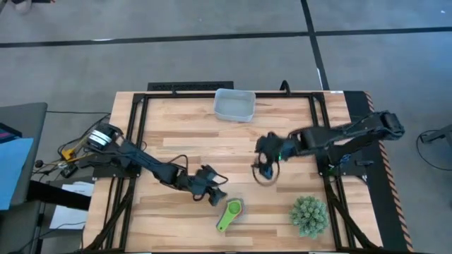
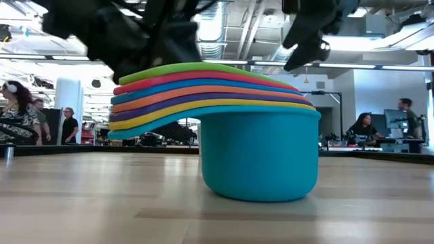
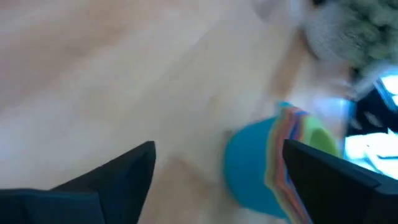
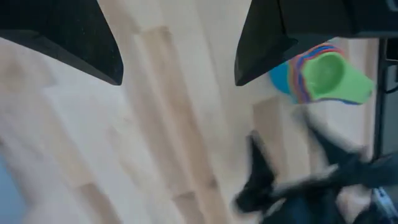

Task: Nest measuring cups in basket
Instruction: Put the nested measuring cups into the bin

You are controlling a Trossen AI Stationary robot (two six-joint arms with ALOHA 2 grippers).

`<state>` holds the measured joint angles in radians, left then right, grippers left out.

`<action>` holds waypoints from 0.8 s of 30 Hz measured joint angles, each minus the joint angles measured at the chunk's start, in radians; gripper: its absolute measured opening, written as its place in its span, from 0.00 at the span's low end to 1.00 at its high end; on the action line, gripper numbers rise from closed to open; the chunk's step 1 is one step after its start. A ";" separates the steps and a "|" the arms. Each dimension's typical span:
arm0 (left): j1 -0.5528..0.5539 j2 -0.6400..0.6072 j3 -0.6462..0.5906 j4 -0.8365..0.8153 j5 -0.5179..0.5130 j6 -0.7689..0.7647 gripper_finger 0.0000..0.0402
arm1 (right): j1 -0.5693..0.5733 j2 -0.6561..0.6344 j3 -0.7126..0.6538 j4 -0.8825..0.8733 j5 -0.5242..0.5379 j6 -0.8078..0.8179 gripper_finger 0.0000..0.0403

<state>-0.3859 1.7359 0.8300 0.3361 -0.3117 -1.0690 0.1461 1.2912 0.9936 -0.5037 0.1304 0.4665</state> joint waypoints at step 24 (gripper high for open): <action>0.087 0.024 0.184 -0.067 0.361 0.071 0.93 | -0.271 -0.285 0.000 -0.027 -0.371 0.257 0.80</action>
<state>-0.2984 1.7599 1.0138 0.2690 0.0492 -0.9980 -0.1246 1.0065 0.9939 -0.5302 -0.2407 0.7236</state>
